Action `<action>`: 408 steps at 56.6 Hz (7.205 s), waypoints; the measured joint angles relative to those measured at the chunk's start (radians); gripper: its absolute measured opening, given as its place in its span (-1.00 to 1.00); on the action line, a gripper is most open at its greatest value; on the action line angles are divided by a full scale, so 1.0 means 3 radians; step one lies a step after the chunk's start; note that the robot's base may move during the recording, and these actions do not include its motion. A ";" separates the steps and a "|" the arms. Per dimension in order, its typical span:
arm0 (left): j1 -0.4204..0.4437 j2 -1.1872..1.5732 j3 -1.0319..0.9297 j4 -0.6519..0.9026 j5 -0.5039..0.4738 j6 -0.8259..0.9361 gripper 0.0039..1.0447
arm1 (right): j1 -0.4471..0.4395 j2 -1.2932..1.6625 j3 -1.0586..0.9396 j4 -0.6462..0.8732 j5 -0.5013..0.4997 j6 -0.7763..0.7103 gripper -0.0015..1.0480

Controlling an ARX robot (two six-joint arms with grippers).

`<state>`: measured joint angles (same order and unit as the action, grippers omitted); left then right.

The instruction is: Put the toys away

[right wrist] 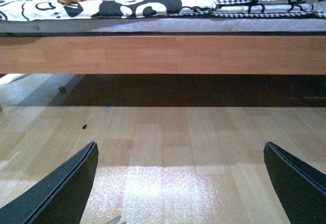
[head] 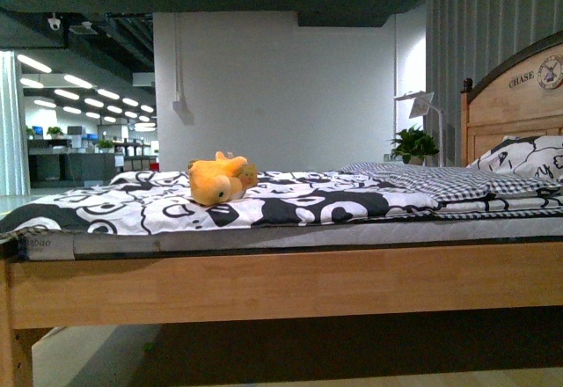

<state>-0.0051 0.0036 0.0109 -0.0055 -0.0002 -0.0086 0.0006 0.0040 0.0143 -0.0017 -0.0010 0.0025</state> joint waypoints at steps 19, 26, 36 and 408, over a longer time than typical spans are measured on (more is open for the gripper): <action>0.0000 0.0000 0.0000 0.0000 0.0000 0.0001 0.88 | 0.0000 0.0000 0.0000 0.0000 0.0000 0.0000 0.87; 0.0000 0.0000 0.0000 0.0000 0.0000 0.0001 0.88 | 0.0000 0.0000 0.0000 0.0000 0.0000 0.0000 0.87; 0.0000 0.0000 0.0000 0.0000 0.0000 0.0001 0.88 | 0.0000 0.0000 0.0000 0.0000 0.0000 0.0000 0.87; 0.0003 -0.0009 -0.0001 0.0000 -0.0004 0.0003 0.88 | 0.0245 0.4288 0.1536 0.3428 0.1202 0.0009 0.87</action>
<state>-0.0044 0.0010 0.0105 -0.0055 -0.0013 -0.0078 0.0742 1.2903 0.4751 1.0267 0.3595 0.0051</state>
